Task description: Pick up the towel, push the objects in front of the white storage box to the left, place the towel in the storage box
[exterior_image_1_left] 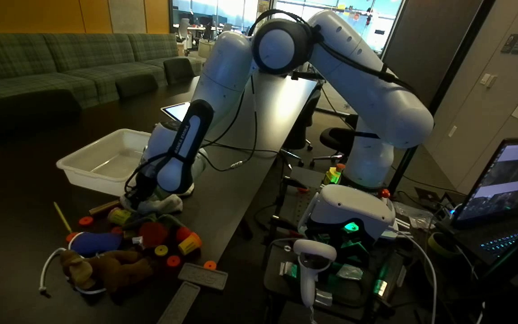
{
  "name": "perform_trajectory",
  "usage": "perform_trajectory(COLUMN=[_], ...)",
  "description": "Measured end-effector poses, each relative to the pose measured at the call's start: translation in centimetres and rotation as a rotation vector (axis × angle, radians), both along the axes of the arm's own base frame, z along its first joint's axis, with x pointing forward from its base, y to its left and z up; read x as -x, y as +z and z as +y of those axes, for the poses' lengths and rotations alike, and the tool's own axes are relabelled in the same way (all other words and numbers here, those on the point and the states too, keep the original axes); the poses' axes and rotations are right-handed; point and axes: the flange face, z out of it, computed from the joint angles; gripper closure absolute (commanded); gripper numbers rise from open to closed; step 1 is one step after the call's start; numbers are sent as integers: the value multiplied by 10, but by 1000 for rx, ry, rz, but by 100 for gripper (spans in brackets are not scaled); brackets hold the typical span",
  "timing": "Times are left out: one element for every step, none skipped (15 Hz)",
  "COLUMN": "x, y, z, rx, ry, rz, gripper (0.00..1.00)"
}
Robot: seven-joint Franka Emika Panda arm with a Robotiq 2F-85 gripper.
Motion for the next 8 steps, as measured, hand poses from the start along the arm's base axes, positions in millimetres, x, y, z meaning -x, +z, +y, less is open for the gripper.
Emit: perform_trajectory(x=[6,13,19,23,26,27,27,26], y=[2,5,10,18,29,43,60,78], z=[14,26,36,44,50,53,54,54], rx=[-6,-12,-16,-20,-23,-26,-30,-33], ry=[16,32,47,61,71,77,80,80], rz=[5,9,10,6,-2,-15,-31,-49], gripper=[93,93,93,93,93,93,93,93])
